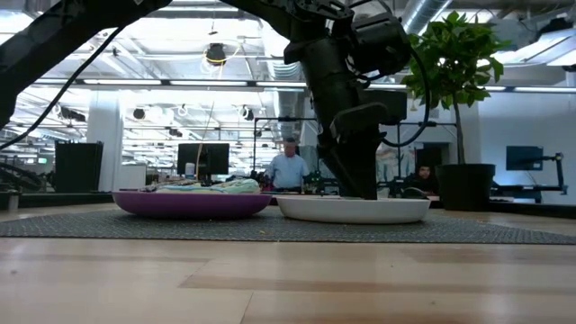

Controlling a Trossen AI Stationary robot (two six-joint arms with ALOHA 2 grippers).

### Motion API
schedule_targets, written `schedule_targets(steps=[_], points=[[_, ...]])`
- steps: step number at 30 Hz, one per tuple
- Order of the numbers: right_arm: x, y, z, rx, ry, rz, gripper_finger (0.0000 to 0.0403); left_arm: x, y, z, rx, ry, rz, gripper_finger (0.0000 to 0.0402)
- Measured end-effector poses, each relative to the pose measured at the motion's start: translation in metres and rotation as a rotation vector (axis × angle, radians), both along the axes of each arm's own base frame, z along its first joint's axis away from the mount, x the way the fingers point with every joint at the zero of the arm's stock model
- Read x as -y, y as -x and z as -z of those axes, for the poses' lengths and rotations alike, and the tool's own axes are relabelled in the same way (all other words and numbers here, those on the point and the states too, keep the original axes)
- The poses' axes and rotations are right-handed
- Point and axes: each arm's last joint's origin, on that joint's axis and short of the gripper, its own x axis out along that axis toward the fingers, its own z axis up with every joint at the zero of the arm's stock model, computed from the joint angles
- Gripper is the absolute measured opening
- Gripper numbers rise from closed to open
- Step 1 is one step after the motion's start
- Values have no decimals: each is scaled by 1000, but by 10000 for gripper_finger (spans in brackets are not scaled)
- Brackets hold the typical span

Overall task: Pick & Place donuts
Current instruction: Return to Home Position

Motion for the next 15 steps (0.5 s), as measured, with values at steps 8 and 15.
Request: schedule_targets(steps=[8, 15], points=[[0, 0, 0, 2, -3, 0, 1, 0, 1, 0, -6, 8, -19, 302], [0, 0, 0, 0, 0, -4, 1, 0, 3, 1, -32, 35, -55, 302]])
